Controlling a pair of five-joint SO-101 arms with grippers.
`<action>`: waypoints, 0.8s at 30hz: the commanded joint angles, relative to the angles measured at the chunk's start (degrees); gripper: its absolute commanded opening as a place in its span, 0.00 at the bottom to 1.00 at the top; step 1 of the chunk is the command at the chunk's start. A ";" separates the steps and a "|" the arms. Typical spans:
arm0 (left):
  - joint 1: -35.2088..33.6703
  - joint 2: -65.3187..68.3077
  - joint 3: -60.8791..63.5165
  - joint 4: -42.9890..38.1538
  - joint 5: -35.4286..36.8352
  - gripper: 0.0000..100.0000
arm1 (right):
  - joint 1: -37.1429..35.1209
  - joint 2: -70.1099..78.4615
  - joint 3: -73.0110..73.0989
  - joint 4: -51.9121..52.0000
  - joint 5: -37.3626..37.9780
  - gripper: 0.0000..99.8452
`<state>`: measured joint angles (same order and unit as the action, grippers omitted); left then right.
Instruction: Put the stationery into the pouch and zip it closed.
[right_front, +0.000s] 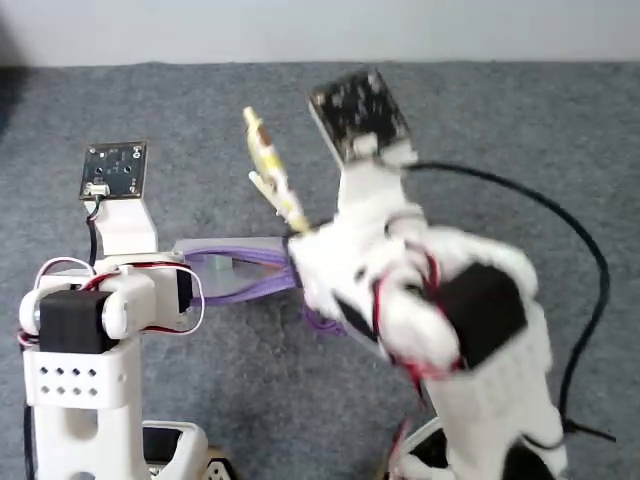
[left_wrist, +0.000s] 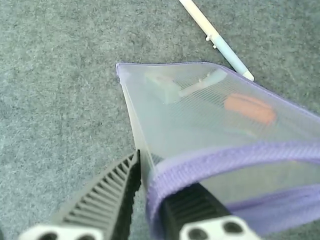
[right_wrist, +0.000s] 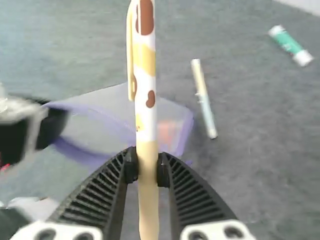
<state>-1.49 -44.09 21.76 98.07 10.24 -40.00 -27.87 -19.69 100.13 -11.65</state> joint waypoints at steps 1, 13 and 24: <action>0.35 0.53 -0.48 -1.41 0.53 0.01 | -1.27 -7.08 6.33 -6.20 -3.96 0.01; 0.44 0.88 -9.71 -1.32 0.62 0.01 | -1.54 -21.23 40.88 -56.22 -3.78 0.01; 2.20 1.05 -9.71 -6.15 6.33 0.01 | -4.53 -21.49 57.32 -82.24 4.57 0.01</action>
<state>-1.05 -43.38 15.34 94.99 14.64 -42.64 -48.09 36.13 22.86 -9.36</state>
